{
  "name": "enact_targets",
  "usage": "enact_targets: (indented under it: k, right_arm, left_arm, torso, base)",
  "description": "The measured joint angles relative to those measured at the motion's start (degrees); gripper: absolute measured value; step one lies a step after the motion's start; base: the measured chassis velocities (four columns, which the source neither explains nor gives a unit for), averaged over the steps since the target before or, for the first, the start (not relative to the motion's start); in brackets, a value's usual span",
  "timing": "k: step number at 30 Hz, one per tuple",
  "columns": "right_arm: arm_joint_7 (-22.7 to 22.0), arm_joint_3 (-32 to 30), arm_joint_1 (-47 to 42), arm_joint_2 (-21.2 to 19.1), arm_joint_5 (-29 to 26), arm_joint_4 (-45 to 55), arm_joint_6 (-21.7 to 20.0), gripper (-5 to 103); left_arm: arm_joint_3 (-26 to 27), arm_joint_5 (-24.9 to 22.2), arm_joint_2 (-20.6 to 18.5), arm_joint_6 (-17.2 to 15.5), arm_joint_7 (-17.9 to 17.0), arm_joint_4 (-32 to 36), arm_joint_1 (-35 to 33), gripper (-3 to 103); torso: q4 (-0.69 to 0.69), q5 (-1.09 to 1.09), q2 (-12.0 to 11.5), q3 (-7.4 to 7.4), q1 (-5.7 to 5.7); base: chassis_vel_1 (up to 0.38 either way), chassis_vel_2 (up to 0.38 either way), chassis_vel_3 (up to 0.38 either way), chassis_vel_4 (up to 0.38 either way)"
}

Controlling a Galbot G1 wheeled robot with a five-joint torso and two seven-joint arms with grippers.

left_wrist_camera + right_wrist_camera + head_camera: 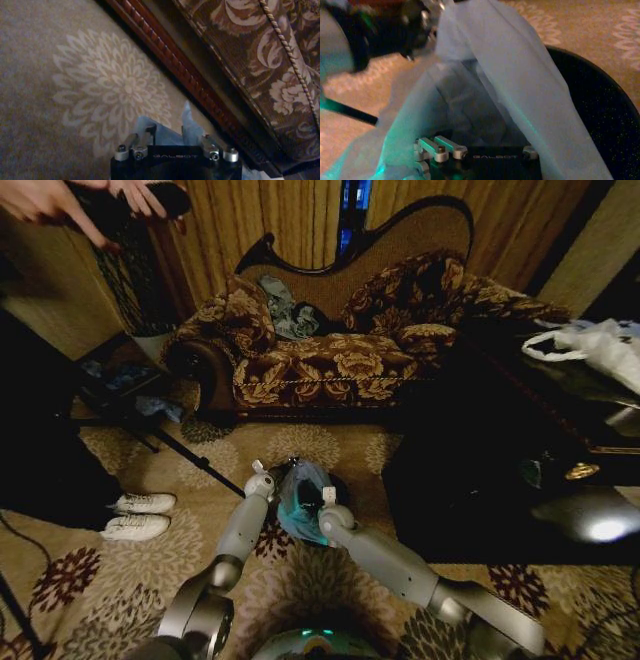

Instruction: Place a garbage bag over the trash bin.

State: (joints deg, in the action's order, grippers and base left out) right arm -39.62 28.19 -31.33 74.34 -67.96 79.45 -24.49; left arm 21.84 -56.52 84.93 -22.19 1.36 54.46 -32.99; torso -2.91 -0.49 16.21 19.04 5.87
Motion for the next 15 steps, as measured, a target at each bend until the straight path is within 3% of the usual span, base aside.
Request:
enact_targets:
  k: [2, 4, 11, 13, 15]
  right_arm:
    - [1.4, -0.7, 0.1, -0.1, 0.0, 0.3, 0.5, 100]
    - [1.7, -0.9, 0.2, -0.3, 0.0, 0.5, 0.6, 100]
    - [3.4, -2.4, 0.5, -1.5, -0.5, 2.4, 0.7, 100]
    - [3.7, -2.6, 0.6, -1.6, -0.5, 2.6, 0.7, 100]
    - [4.6, -3.0, 0.6, -2.0, -0.3, 2.7, 0.6, 100]
  left_arm:
    - [0.0, 0.5, 0.0, 0.0, 0.2, 1.4, -0.9, 48]
    - [0.1, 0.6, -0.1, 0.0, 0.4, 2.1, -1.3, 48]
    - [0.2, 1.7, -1.5, -0.2, 0.9, 8.0, -4.7, 80]
    - [0.1, 1.7, -1.8, -0.3, 0.9, 9.2, -5.4, 80]
    - [0.2, 1.5, -2.1, -0.7, 0.9, 11.0, -6.7, 90]
  torso:
    - [0.00, 0.00, 0.0, 0.00, 0.00]
    - [0.00, 0.00, 0.0, 0.00, 0.00]
    - [0.00, 0.00, 0.0, 0.00, 0.00]
    - [0.01, 0.00, 0.0, 0.00, 0.00]
    - [0.01, 0.00, 0.0, 0.00, 0.00]
  base:
    - [0.000, 0.000, 0.000, 0.000]
    - [0.000, 0.000, 0.000, 0.000]
    - [0.000, 0.000, 0.000, 0.000]
    - [0.000, 0.000, 0.000, 0.000]
    - [0.000, 0.000, 0.000, 0.000]
